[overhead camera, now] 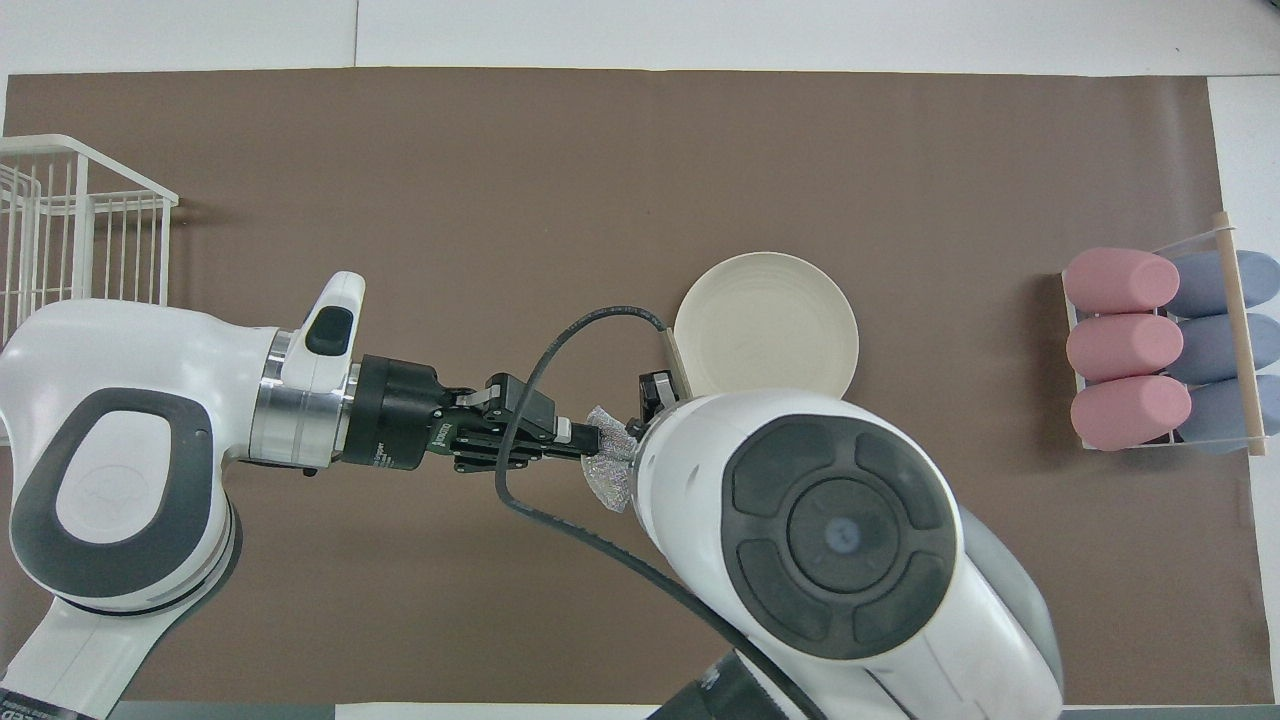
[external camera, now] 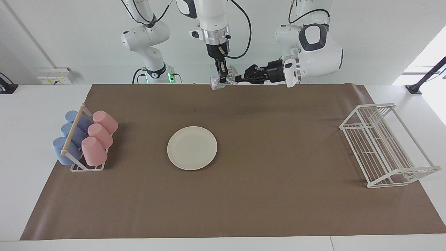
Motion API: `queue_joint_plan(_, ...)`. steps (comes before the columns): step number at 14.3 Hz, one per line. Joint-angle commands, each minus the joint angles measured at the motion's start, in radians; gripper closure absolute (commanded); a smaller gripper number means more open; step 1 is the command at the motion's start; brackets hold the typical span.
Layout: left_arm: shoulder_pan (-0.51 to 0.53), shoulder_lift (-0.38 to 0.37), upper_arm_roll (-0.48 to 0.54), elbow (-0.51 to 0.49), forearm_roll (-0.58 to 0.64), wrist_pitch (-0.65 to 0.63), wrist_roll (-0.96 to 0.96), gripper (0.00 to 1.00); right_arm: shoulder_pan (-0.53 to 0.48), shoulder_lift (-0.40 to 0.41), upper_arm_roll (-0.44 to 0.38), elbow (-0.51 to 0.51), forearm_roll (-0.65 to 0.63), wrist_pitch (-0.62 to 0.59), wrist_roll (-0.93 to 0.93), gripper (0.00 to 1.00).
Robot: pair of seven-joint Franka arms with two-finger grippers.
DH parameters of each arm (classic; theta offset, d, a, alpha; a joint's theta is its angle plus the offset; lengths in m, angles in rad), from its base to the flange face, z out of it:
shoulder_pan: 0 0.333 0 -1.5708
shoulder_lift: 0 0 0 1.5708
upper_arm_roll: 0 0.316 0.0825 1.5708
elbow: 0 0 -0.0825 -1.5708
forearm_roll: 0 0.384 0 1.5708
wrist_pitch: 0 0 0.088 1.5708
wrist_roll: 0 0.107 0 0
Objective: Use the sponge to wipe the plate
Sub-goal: 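Reach the left gripper to the sponge and grasp it from the right gripper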
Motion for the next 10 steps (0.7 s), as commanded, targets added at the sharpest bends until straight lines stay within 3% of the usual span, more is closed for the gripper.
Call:
queue_joint_plan(1, -0.005, -0.012, 0.009, -0.002, -0.012, -0.007, -0.023, 1.00, -0.008, 0.010, 0.007, 0.016, -0.026, 0.002, 0.018, 1.00)
queue_joint_plan(3, -0.005, -0.012, 0.009, -0.003, -0.012, -0.008, -0.024, 1.00, -0.011, 0.009, 0.007, 0.016, -0.026, 0.002, 0.014, 1.00)
queue_joint_plan(4, -0.005, -0.013, 0.009, -0.003, -0.012, -0.010, -0.024, 1.00, -0.015, 0.004, 0.004, 0.016, -0.026, -0.006, 0.000, 0.70)
queue_joint_plan(5, -0.002, -0.013, 0.009, -0.003, -0.012, -0.016, -0.026, 1.00, -0.022, 0.003, 0.001, 0.015, -0.034, -0.009, -0.029, 0.12)
queue_joint_plan(6, 0.000, -0.013, 0.011, -0.003, -0.012, -0.024, -0.026, 1.00, -0.026, 0.000, 0.001, 0.013, -0.061, -0.010, -0.063, 0.00)
queue_joint_plan(10, 0.005, -0.016, 0.011, -0.005, -0.012, -0.025, -0.036, 1.00, -0.072, -0.019, -0.004, 0.007, -0.097, -0.035, -0.350, 0.00)
